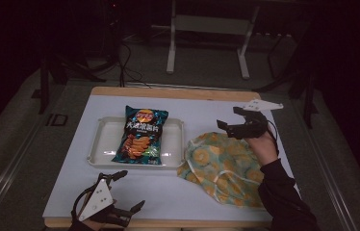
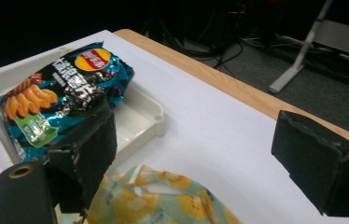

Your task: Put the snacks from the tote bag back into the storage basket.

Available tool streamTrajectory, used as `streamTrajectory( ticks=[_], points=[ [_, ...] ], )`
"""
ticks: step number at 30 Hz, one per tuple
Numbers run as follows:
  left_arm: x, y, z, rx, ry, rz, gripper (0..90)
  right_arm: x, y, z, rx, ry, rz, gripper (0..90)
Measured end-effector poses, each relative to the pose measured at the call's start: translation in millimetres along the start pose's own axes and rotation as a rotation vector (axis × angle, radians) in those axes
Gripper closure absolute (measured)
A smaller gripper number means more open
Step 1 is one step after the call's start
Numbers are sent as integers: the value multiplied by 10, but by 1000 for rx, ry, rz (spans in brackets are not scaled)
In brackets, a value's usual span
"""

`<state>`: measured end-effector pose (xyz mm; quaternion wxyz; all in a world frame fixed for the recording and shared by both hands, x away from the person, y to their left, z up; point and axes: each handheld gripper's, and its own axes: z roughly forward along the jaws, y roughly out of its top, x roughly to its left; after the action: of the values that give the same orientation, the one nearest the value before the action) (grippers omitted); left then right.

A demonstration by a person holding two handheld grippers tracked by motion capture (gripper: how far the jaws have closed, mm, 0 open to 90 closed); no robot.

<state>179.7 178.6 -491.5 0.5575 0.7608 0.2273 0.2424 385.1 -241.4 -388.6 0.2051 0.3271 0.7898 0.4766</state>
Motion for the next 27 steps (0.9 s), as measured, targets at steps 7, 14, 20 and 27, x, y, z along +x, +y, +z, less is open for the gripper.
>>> streamTrajectory(
  ticks=[7, 14, 20, 27],
  points=[
    [-4, 0, 1, 1, 0, 1, 15, -73, -135, -172, -8, -50, 15, 127],
    [-5, 1, 3, 4, -1, 4, 15, -131, -330, -370, -31, -116, 15, 126],
    [-7, 1, 6, 6, -2, 6, 15, -202, -526, -571, -46, -177, 50, 128],
    [-7, 0, 13, 7, -2, 4, 15, -252, -774, -704, -23, -238, 83, 129]
  ],
)
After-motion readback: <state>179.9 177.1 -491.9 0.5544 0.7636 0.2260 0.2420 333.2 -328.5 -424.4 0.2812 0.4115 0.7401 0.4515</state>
